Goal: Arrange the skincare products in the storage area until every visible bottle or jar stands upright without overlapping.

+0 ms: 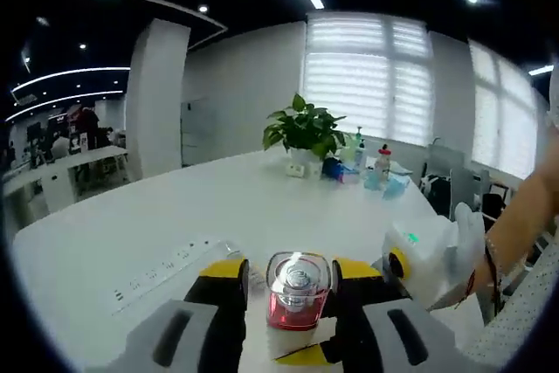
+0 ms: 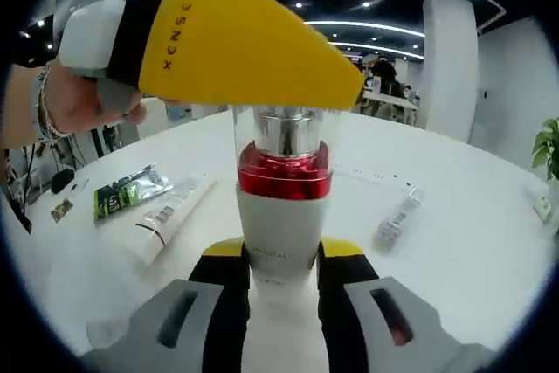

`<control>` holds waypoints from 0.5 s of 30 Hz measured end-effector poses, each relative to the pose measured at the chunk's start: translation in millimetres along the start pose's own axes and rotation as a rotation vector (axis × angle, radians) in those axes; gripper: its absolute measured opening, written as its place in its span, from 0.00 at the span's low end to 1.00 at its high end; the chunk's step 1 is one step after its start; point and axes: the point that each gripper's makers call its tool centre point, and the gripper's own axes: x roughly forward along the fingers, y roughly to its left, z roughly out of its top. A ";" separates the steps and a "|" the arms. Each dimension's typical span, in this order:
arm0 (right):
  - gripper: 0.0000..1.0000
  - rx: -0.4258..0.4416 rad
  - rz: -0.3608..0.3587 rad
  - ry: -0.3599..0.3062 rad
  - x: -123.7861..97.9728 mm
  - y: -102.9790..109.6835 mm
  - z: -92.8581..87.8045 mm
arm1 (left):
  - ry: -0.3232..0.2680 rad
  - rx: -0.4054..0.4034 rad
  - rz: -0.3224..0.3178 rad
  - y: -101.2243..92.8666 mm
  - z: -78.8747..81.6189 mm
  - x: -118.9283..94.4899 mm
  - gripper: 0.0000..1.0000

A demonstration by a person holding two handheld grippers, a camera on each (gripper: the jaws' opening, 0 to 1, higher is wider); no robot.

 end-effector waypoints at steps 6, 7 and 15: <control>0.26 0.022 0.013 -0.038 -11.4 -0.4 7.3 | -0.036 -0.046 0.046 -0.9 -8.0 -14.1 0.37; 0.26 0.028 0.018 -0.040 -12.3 -0.4 7.3 | -0.035 -0.046 0.056 -1.5 -11.8 -15.2 0.36; 0.26 0.046 0.025 -0.043 -12.2 1.3 4.7 | 0.044 -0.074 0.107 -4.9 -49.3 -12.6 0.30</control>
